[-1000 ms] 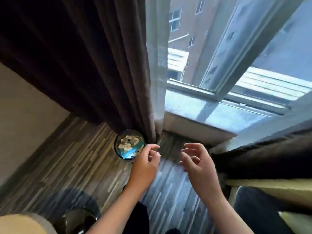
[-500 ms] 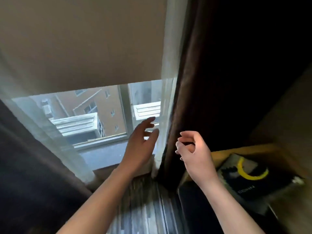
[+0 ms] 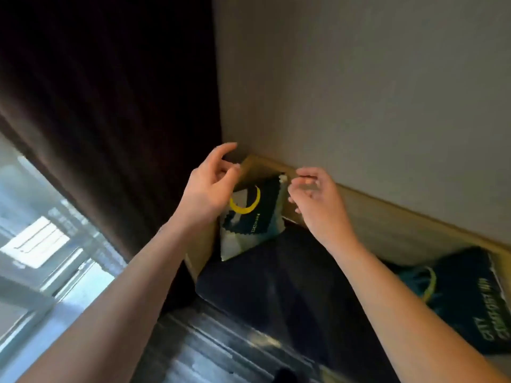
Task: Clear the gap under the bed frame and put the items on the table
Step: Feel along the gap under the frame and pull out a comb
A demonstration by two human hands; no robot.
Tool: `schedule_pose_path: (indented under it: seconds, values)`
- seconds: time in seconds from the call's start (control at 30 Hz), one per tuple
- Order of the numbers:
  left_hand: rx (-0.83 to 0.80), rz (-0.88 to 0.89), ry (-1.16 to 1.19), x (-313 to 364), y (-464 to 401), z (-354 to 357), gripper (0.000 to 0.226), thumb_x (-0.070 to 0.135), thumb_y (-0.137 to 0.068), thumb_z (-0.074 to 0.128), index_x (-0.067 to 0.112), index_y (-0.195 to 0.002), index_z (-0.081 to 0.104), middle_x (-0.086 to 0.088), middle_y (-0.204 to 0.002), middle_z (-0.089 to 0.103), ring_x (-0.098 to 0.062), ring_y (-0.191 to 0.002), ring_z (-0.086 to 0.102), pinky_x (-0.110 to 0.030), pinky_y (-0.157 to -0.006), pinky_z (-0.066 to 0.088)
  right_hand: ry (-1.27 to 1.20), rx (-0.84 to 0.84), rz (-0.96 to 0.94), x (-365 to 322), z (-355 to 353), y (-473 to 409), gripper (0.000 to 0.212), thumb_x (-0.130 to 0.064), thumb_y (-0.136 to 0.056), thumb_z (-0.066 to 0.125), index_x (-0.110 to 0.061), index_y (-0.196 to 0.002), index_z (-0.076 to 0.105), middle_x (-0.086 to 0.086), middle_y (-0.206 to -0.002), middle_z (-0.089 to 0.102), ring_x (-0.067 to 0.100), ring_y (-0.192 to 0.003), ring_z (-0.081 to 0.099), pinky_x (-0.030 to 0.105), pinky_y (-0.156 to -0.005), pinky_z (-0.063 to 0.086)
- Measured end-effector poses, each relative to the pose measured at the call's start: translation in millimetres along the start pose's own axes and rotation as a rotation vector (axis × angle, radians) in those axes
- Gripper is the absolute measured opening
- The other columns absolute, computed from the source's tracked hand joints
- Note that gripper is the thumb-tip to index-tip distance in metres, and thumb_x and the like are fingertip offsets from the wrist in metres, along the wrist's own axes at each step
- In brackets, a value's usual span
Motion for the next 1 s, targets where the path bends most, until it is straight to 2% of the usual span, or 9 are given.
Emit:
schedule_pose_path:
  seconds: [0.1, 0.2, 0.27, 0.33, 0.43, 0.57, 0.63, 0.77, 1.0]
  values:
    - [-0.110, 0.113, -0.064, 8.0, -7.9, 52.8, 0.054, 0.041, -0.095, 0.052, 0.031, -0.148, 0.044, 0.003, -0.135, 0.059, -0.007, -0.115, 0.059, -0.040, -0.104, 0.047, 0.107, 0.112, 0.050, 20.0, -49.3, 20.9, 0.042, -0.034, -0.090, 0.070, -0.042, -0.127, 0.052, -0.023, -0.127, 0.056, -0.009, -0.103, 0.059, 0.011, -0.075, 0.043]
    - [-0.263, 0.233, -0.198, 19.0, -7.1, 110.4, 0.064, 0.054, -0.096, 0.044, 0.042, -0.155, 0.023, 0.003, -0.164, 0.024, -0.016, -0.151, 0.015, -0.050, -0.121, 0.018, 0.229, 0.231, 0.069, 35.5, -100.3, 43.1, 0.069, -0.052, -0.086, 0.068, -0.048, -0.146, 0.034, -0.023, -0.152, 0.036, -0.005, -0.135, 0.036, 0.022, -0.103, 0.035]
    - [-0.273, 0.303, -0.303, 25.0, 1.9, 145.0, 0.071, 0.065, -0.094, 0.039, 0.052, -0.155, 0.006, 0.004, -0.169, -0.002, -0.023, -0.153, -0.014, -0.055, -0.120, -0.002, 0.327, 0.301, 0.060, 45.9, -126.0, 57.2, 0.083, -0.064, -0.081, 0.064, -0.053, -0.151, 0.019, -0.020, -0.164, 0.017, 0.000, -0.148, 0.015, 0.030, -0.114, 0.019]
    - [-0.274, 0.337, -0.314, 26.8, 10.8, 175.6, 0.080, 0.075, -0.089, 0.037, 0.054, -0.153, -0.005, 0.007, -0.167, -0.019, -0.025, -0.149, -0.026, -0.058, -0.115, -0.007, 0.446, 0.366, 0.058, 58.3, -143.2, 66.2, 0.094, -0.077, -0.076, 0.058, -0.058, -0.151, 0.005, -0.016, -0.167, 0.001, 0.009, -0.153, 0.000, 0.042, -0.118, 0.013]
    - [-0.328, 0.276, -0.157, 24.2, 13.9, 218.2, 0.099, 0.079, -0.080, 0.052, 0.054, -0.152, -0.012, 0.012, -0.164, -0.027, -0.024, -0.150, -0.023, -0.063, -0.118, 0.004, 0.440, 0.437, 0.077, 82.8, -162.8, 69.6, 0.101, -0.089, -0.068, 0.052, -0.067, -0.142, -0.012, -0.013, -0.168, -0.005, 0.011, -0.153, -0.004, 0.053, -0.121, 0.012]
    - [-0.373, 0.213, -0.046, 10.5, -4.0, 272.0, 0.113, 0.067, -0.079, 0.069, 0.050, -0.153, -0.014, 0.018, -0.164, -0.024, -0.034, -0.153, 0.008, -0.061, -0.107, 0.041, 0.228, 0.432, 0.085, 127.3, -191.3, 45.3, 0.109, -0.073, -0.071, 0.070, -0.061, -0.149, -0.005, -0.023, -0.165, -0.007, 0.002, -0.152, -0.002, 0.056, -0.120, 0.022]
    - [-0.380, 0.180, -0.039, 4.3, -20.9, 299.7, 0.113, 0.067, -0.079, 0.069, 0.050, -0.153, -0.014, 0.021, -0.163, -0.022, -0.026, -0.154, 0.010, -0.055, -0.098, 0.052, 0.195, 0.416, 0.108, 148.8, -208.4, 20.7, 0.111, -0.070, -0.072, 0.072, -0.055, -0.153, -0.002, -0.025, -0.165, -0.005, 0.004, -0.153, 0.004, 0.059, -0.116, 0.030]
    - [-0.389, 0.139, -0.097, -13.3, -51.6, 356.8, 0.107, 0.068, -0.082, 0.063, 0.047, -0.155, -0.012, 0.018, -0.166, -0.016, -0.003, -0.151, -0.006, -0.034, -0.115, 0.020, 0.140, 0.413, 0.182, 196.6, -246.5, -29.1, 0.107, -0.068, -0.074, 0.072, -0.054, -0.154, 0.002, -0.028, -0.163, 0.002, 0.005, -0.152, 0.014, 0.059, -0.113, 0.035]
    - [-0.428, -0.005, -0.215, -110.0, -94.7, 476.3, 0.095, 0.076, -0.083, 0.050, 0.052, -0.154, -0.009, 0.025, -0.165, -0.005, 0.003, -0.150, -0.002, -0.029, -0.115, 0.012, 0.185, 0.441, 0.375, 354.2, -286.0, -79.8, 0.094, -0.073, -0.073, 0.066, -0.061, -0.147, 0.009, -0.037, -0.153, 0.018, -0.018, -0.135, 0.028, 0.037, -0.107, 0.043]
Point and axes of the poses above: each hand's wrist, its own y-axis away from the middle knuckle, its own z-axis out of the palm, x = y × z, the point moved 1 cm from there along -y, towards the middle knuckle
